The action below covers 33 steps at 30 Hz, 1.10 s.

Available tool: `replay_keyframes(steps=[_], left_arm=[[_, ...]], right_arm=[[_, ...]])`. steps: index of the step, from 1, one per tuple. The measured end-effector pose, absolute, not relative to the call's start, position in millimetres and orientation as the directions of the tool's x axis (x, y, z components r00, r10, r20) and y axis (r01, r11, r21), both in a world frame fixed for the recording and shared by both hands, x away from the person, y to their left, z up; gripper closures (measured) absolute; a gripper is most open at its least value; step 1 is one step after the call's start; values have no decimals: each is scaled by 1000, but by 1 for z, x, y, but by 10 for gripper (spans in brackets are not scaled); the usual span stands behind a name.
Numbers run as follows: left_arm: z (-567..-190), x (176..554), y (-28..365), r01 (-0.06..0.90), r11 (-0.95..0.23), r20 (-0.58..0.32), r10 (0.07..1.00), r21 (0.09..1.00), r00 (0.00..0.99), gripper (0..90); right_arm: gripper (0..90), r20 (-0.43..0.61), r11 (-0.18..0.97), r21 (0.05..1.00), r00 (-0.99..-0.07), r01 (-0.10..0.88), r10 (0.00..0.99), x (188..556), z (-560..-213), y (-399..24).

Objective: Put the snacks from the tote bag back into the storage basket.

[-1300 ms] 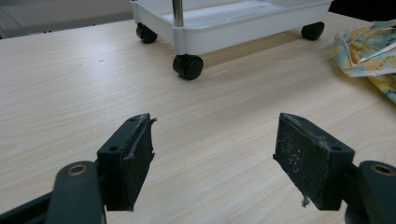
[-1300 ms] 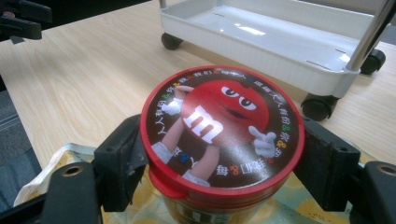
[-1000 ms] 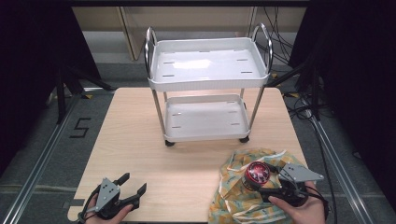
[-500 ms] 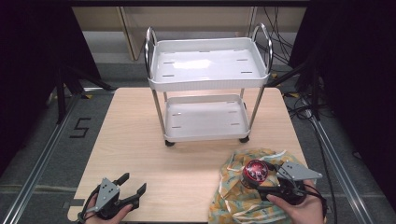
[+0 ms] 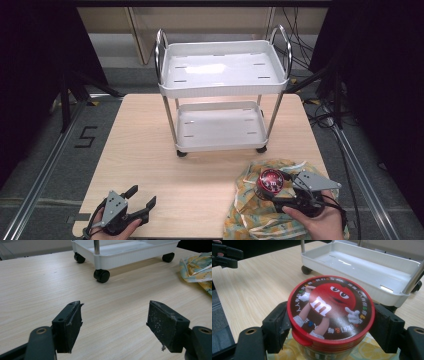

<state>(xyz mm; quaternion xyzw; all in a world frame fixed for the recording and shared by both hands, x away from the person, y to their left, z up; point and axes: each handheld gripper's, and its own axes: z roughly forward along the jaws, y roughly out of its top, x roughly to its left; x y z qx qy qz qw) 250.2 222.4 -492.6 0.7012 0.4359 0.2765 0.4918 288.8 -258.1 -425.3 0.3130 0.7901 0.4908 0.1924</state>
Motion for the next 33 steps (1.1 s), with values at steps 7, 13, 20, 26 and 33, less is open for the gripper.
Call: replay_keyframes(steps=[7,13,20,26,33], left_arm=[[-493,250,223,337,-134,-43,882,932,469,271],[-492,250,223,338,-138,-39,883,931,468,271],[-493,250,223,336,-136,-41,882,932,470,271],[-492,250,223,335,-135,-41,882,933,469,271],[-492,250,223,335,-135,-41,882,933,469,271]], right_arm=[[262,-7,337,893,-739,299,674,292,-423,-256],[262,-27,345,896,-743,278,669,295,-423,-255],[262,-3,335,895,-749,293,662,296,-424,-251],[262,3,331,896,-752,295,659,297,-423,-247],[262,7,327,896,-744,302,668,297,-422,-245]])
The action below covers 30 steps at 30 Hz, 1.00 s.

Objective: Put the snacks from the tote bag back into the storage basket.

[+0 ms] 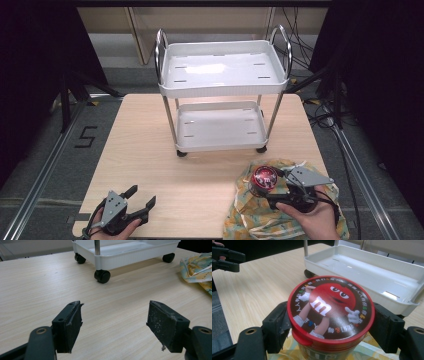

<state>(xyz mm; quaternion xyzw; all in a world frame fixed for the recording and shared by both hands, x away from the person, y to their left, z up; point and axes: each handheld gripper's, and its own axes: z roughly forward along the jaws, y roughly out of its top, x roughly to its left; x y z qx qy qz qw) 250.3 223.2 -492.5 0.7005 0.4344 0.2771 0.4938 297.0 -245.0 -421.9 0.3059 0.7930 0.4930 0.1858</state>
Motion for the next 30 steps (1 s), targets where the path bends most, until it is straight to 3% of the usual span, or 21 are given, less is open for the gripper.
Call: replay_keyframes(steps=[30], left_arm=[[-492,250,222,330,-125,-46,884,936,466,271]], right_arm=[[262,-22,344,899,-757,271,653,305,-417,-238]])
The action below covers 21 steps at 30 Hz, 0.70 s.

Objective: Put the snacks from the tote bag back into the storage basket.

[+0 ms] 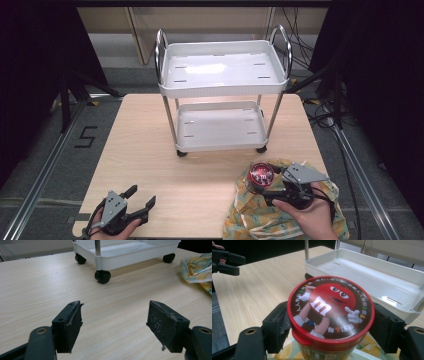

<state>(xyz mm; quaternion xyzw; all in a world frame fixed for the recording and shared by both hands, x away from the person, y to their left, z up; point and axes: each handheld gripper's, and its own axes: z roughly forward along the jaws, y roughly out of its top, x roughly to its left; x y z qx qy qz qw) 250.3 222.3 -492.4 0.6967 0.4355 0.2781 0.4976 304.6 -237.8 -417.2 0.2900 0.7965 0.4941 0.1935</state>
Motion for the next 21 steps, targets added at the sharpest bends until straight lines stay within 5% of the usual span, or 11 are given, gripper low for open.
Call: replay_keyframes(steps=[21], left_arm=[[-492,251,222,328,-126,-45,883,936,467,272]], right_arm=[[262,-36,337,909,-758,246,651,309,-413,-232]])
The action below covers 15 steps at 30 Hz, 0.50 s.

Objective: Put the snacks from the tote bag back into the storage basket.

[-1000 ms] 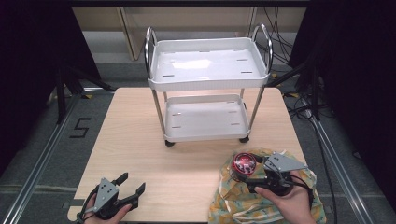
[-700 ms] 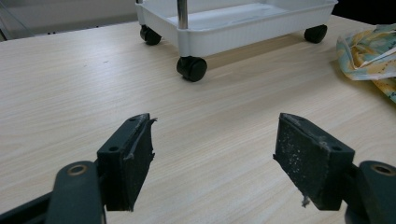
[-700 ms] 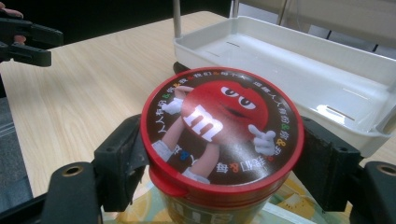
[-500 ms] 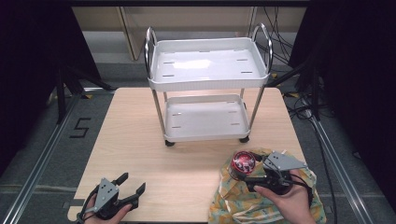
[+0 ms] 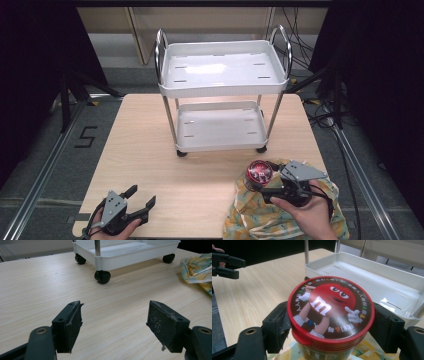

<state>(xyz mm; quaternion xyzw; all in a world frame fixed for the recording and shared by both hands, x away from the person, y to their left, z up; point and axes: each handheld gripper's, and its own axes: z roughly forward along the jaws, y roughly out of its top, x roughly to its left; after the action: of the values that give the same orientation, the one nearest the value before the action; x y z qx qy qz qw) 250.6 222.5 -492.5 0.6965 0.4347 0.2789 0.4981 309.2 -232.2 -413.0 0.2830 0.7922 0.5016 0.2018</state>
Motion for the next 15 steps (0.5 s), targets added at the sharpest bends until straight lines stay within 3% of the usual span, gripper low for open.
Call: replay_keyframes(steps=[15], left_arm=[[-492,250,223,332,-131,-43,882,934,469,272]], right_arm=[[262,-30,336,907,-757,253,653,313,-410,-227]])
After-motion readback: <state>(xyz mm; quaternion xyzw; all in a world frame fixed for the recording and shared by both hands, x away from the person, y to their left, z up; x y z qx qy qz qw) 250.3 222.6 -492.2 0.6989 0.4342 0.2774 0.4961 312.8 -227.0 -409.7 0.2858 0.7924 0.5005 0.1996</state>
